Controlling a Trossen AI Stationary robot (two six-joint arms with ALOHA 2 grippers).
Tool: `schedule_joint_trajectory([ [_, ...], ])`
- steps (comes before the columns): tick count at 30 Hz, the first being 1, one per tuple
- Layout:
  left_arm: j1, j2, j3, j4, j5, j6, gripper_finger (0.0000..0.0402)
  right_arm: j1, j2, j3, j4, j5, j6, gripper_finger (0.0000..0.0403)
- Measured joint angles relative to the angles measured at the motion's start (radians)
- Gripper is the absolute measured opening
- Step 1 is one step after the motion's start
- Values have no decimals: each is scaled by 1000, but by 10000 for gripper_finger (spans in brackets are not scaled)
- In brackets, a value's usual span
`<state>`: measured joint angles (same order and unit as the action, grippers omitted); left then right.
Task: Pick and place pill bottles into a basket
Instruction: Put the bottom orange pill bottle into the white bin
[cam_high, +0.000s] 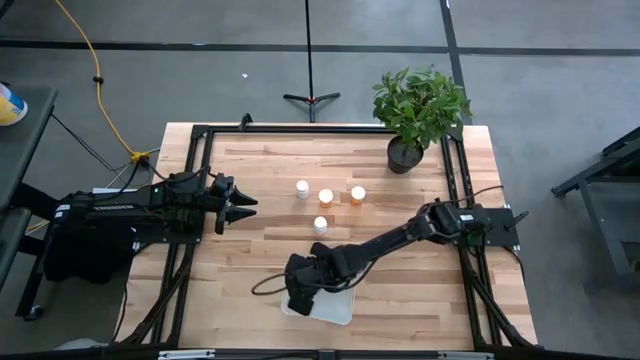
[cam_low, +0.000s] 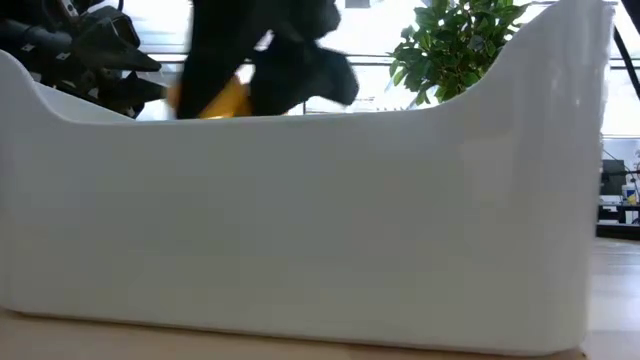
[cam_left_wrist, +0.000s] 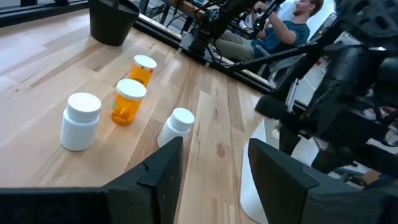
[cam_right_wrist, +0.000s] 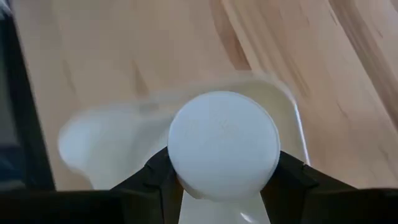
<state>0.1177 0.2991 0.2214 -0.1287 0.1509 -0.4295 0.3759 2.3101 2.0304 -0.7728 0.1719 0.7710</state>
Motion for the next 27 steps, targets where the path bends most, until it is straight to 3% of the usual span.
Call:
schedule_joint_trajectory([
  [13,0,0,0,0,73,15,216,-31,0,-51,76,-32,41,167],
  [27,0,0,0,0,79,33,216,-36,0,-50,76,-110,67,235],
])
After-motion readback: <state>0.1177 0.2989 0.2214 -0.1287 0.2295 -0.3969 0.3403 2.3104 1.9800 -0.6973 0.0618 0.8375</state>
